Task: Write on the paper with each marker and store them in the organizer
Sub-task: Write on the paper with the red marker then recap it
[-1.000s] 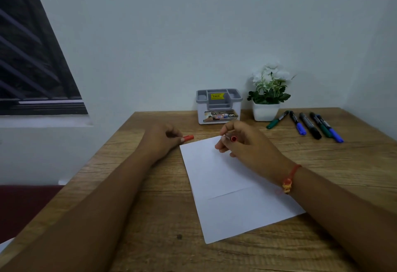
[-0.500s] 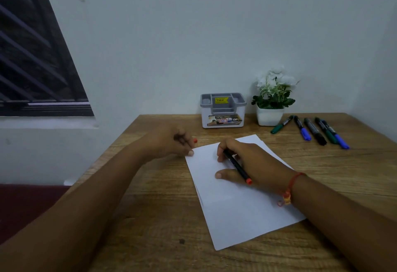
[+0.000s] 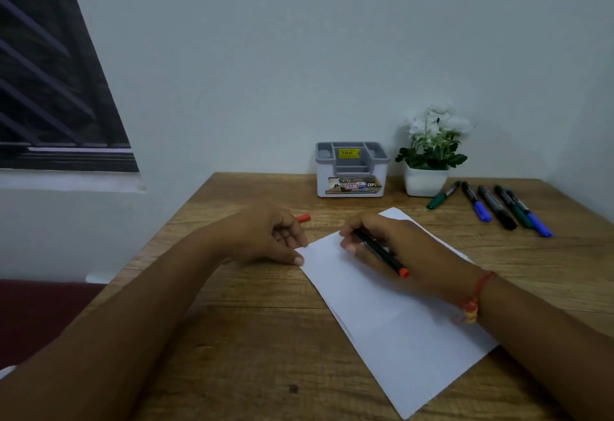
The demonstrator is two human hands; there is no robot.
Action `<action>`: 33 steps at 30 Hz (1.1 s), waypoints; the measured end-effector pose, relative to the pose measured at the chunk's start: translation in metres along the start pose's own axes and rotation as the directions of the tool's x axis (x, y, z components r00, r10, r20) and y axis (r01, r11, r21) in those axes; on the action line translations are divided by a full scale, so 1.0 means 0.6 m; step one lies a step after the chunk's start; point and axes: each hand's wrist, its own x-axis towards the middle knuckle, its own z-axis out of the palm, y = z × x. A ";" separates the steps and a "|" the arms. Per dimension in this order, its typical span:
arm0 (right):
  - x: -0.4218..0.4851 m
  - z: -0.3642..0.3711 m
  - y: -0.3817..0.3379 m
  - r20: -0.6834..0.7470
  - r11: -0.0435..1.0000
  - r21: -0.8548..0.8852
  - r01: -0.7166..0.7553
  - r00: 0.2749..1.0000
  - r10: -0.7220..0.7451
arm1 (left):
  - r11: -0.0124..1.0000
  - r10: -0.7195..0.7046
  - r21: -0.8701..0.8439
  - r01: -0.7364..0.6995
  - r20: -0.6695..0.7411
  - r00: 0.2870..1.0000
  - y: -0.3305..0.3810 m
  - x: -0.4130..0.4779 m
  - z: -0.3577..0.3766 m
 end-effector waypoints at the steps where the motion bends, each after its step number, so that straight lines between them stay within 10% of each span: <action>1: 0.006 0.009 -0.013 -0.079 0.999 0.043 -0.001 0.997 0.005 | 1.000 0.001 -0.005 -0.001 0.004 1.000 0.000 0.000 0.000; 5: 0.036 0.041 -0.071 -0.186 0.939 0.331 -0.094 0.969 0.163 | 1.000 -0.012 -0.021 0.012 0.026 1.000 0.000 0.000 -0.001; 33: 0.056 0.076 -0.058 -0.079 0.948 0.199 -0.248 0.960 0.268 | 0.993 0.001 -0.115 -0.003 -0.019 1.000 -0.007 -0.007 -0.003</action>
